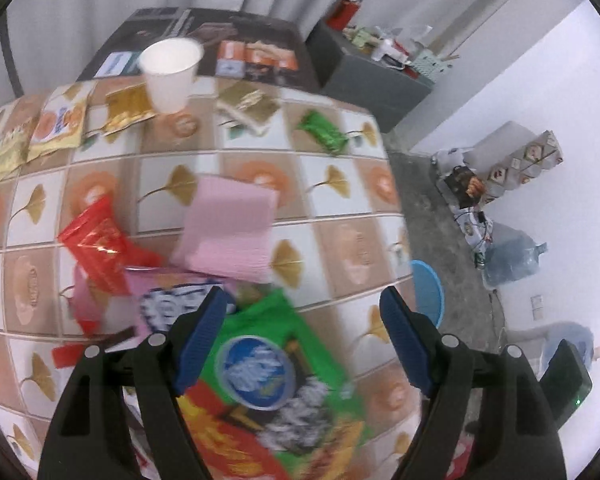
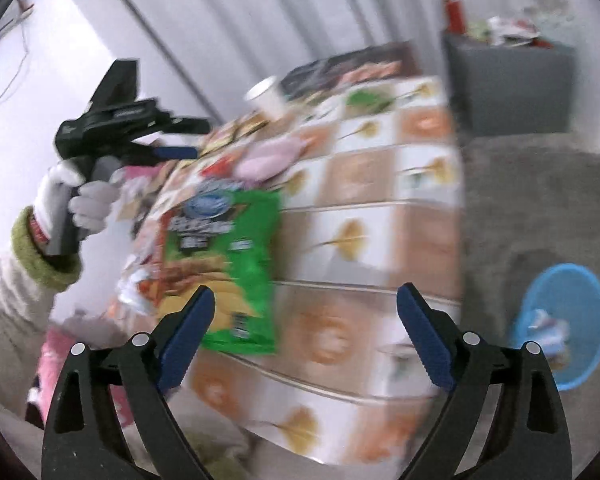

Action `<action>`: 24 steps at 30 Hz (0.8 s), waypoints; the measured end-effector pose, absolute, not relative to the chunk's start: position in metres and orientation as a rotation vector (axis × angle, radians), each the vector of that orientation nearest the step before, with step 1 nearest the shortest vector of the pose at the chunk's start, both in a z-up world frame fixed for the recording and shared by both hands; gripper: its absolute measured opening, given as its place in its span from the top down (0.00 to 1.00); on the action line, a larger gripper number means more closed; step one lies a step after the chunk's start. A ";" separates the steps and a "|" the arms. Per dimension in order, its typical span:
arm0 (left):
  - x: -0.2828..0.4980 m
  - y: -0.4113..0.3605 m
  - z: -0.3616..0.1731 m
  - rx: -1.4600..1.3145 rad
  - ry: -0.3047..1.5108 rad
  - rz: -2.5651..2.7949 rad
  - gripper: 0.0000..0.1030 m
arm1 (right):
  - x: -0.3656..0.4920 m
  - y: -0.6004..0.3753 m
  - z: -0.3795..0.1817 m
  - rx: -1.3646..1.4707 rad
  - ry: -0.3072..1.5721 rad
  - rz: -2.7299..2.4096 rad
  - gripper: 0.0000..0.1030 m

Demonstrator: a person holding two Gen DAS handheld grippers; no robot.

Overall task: Collect trash
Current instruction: 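Move both empty grippers back toward the table, then grasp the pink mesh pad with the left gripper and lift it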

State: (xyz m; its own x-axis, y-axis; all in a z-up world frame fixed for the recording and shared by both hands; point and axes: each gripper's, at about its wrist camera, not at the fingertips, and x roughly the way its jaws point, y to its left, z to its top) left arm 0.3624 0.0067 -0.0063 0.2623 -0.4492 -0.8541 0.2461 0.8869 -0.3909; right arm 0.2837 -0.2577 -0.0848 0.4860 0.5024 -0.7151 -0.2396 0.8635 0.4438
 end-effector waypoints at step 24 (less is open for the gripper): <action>0.453 -0.005 -0.093 -0.024 1.353 -0.383 0.20 | 0.357 -0.206 -0.165 0.691 1.290 0.657 0.14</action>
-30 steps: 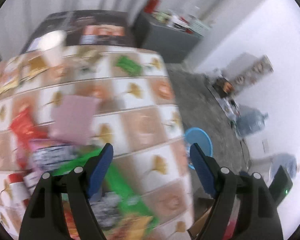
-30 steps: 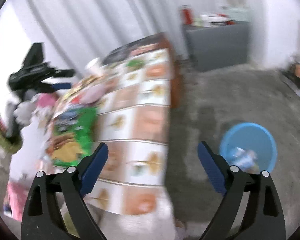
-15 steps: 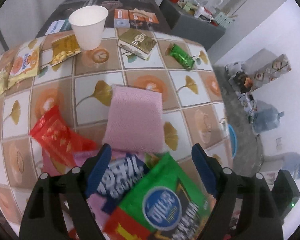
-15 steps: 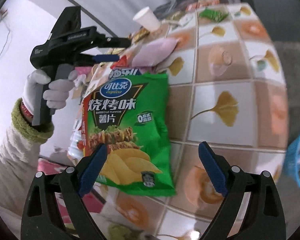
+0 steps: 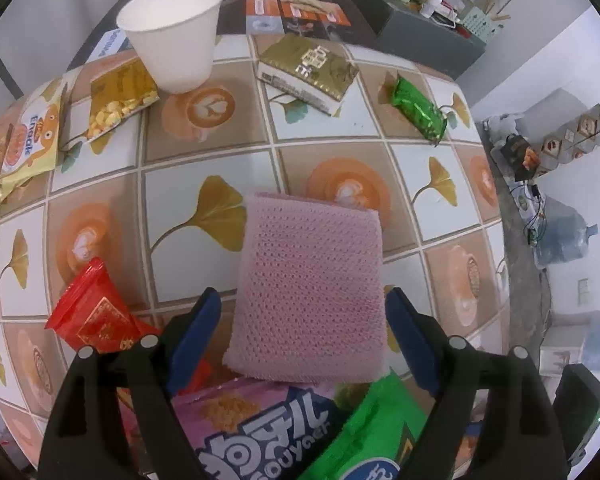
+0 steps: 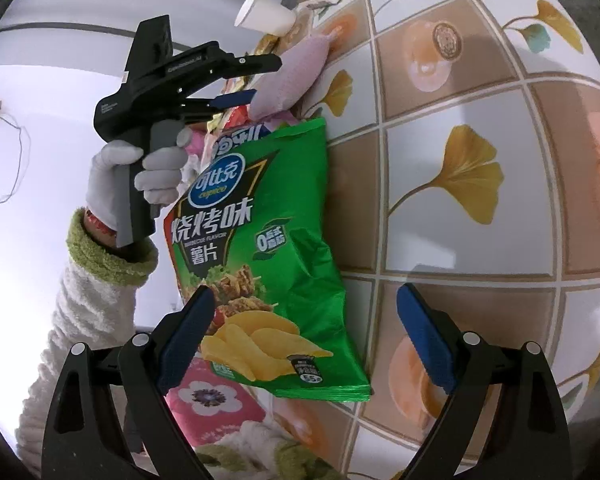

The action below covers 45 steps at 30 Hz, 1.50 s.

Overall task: Collect trash
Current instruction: 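Grasp the pink mesh pad with the left gripper and lift it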

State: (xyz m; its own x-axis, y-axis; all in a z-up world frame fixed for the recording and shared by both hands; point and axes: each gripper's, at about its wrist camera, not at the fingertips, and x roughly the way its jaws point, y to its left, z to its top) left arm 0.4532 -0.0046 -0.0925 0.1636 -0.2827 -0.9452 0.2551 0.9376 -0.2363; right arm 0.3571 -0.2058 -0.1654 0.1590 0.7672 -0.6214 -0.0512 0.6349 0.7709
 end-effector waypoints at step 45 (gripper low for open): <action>0.456 0.033 -0.036 -0.168 1.251 -0.420 0.27 | 0.351 -0.208 -0.153 0.719 1.275 0.679 0.15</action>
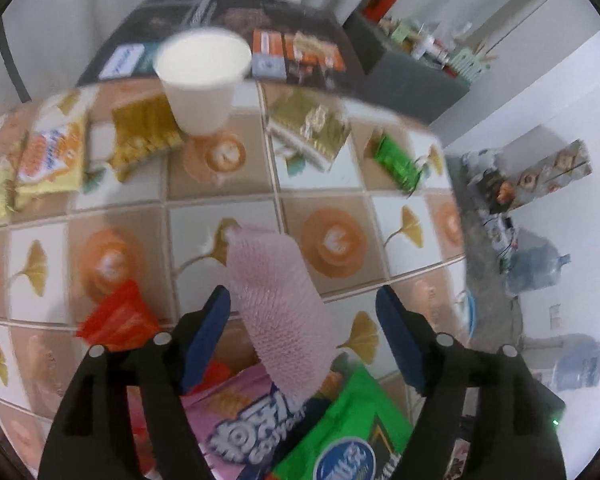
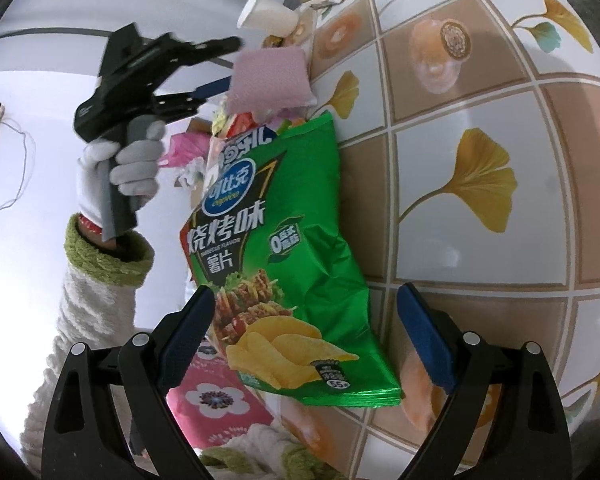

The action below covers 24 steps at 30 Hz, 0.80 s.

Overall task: Collect trash
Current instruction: 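Grasp the pink mesh pad with the left gripper and lift it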

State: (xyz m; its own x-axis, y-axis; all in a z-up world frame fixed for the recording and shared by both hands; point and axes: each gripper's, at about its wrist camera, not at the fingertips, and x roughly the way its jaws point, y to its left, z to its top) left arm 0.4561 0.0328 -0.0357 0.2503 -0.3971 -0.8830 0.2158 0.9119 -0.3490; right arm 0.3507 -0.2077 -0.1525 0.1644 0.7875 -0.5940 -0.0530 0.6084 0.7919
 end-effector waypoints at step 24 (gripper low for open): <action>0.478 0.008 -0.101 -0.209 1.484 -0.229 0.15 | 0.341 -0.221 -0.131 0.681 1.193 0.658 0.14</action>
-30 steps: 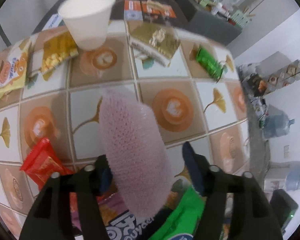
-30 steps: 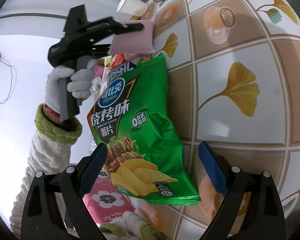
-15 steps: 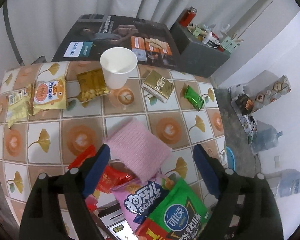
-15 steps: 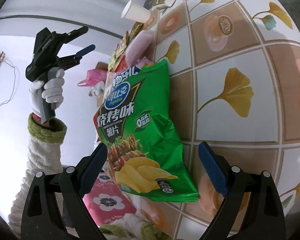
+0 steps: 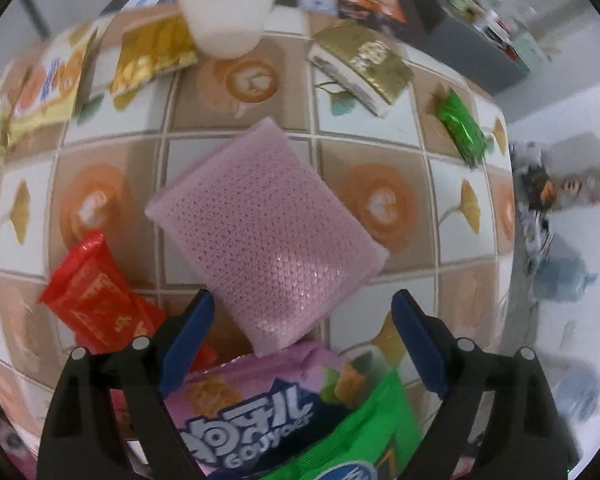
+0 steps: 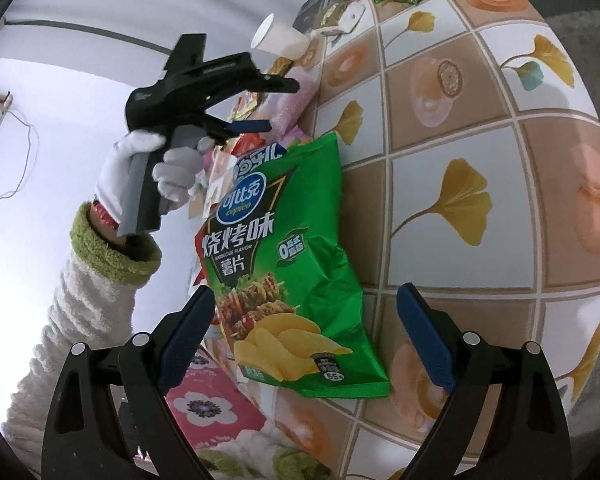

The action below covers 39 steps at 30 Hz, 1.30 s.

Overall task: Collect trash
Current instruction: 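Grasp the pink mesh pad with the left gripper and lift it, then grasp the red packet with the right gripper while the left gripper holds the pink pad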

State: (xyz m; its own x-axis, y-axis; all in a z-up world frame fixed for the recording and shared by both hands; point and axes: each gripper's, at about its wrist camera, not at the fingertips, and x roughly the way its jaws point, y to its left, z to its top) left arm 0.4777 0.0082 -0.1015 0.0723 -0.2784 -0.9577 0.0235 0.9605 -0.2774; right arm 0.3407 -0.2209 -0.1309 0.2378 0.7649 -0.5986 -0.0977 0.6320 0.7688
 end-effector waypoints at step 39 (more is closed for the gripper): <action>0.457 0.013 -0.031 -0.222 1.254 -0.187 0.19 | 0.326 -0.255 -0.094 0.628 1.075 0.604 0.15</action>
